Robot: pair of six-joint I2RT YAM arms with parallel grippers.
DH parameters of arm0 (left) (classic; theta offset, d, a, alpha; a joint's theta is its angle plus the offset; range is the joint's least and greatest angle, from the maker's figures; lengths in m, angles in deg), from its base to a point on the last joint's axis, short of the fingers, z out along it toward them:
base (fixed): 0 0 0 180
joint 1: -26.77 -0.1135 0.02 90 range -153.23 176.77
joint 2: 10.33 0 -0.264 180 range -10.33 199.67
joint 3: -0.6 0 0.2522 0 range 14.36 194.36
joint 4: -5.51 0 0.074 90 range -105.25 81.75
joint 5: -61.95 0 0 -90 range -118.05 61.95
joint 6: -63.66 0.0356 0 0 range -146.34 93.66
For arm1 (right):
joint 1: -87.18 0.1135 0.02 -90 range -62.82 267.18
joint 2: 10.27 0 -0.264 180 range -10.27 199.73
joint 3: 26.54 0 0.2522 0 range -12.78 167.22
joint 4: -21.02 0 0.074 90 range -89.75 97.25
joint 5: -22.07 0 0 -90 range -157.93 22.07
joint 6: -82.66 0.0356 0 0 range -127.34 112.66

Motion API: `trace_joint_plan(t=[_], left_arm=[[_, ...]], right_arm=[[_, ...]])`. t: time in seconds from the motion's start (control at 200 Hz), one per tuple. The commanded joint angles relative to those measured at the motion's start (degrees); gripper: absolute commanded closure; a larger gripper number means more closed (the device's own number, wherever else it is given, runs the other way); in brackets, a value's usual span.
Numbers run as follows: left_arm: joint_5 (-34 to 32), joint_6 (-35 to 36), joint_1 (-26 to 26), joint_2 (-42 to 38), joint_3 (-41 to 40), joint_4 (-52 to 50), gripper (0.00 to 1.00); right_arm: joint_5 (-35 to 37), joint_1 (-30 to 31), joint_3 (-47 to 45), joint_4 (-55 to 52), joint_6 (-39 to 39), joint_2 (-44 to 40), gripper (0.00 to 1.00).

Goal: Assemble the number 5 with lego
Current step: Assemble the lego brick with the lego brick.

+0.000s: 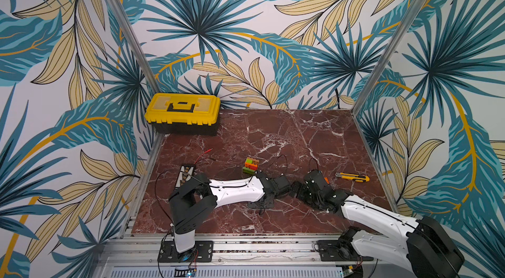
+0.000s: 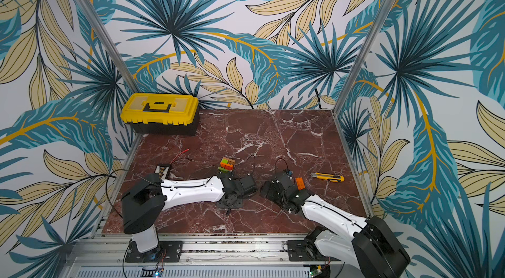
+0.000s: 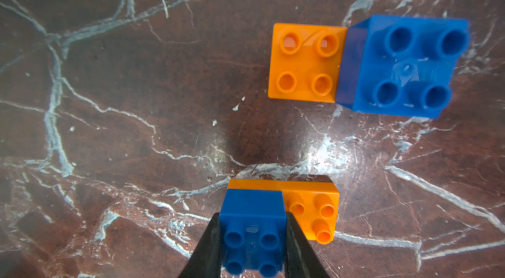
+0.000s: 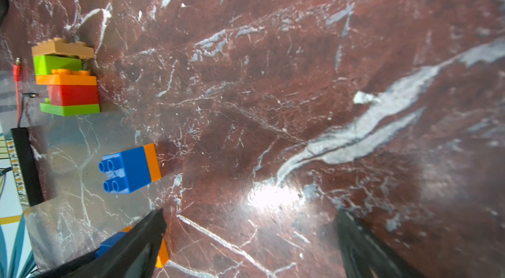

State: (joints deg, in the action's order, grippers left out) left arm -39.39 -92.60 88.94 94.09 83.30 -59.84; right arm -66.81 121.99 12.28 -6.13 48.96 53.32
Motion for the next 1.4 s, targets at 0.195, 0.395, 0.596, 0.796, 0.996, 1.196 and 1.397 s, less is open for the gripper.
trace_joint_plan(t=[0.195,0.395,0.596,0.796,0.996,1.196,1.397], left_arm=[[-1.9,3.8,-2.7,-0.9,2.6,-0.3,0.58],[-1.0,4.3,-2.7,-1.9,1.5,1.3,0.49],[-0.8,5.8,-2.7,-5.2,1.3,1.6,0.40],[-6.8,5.7,-2.7,-11.7,-1.7,0.7,0.35],[-10.5,7.5,-3.2,-21.0,-7.7,7.6,0.20],[-16.9,8.6,-4.2,-30.4,-14.6,15.7,0.00],[-19.9,11.4,-6.9,-38.7,-21.9,24.6,0.00]], right_arm=[[6.4,-0.6,4.3,-10.4,-2.4,-1.3,0.01],[6.9,-1.5,5.0,-11.2,-3.1,-2.1,0.01],[9.7,-2.7,6.4,-14.6,-3.8,-3.5,0.01],[14.4,-5.4,7.8,-18.9,-3.2,-4.6,0.01],[14.1,-13.9,10.1,-23.1,-3.3,0.9,0.01],[3.1,-22.9,6.9,-13.8,-5.5,3.3,0.01],[3.0,-25.4,4.6,-7.8,-2.7,3.5,0.01]])
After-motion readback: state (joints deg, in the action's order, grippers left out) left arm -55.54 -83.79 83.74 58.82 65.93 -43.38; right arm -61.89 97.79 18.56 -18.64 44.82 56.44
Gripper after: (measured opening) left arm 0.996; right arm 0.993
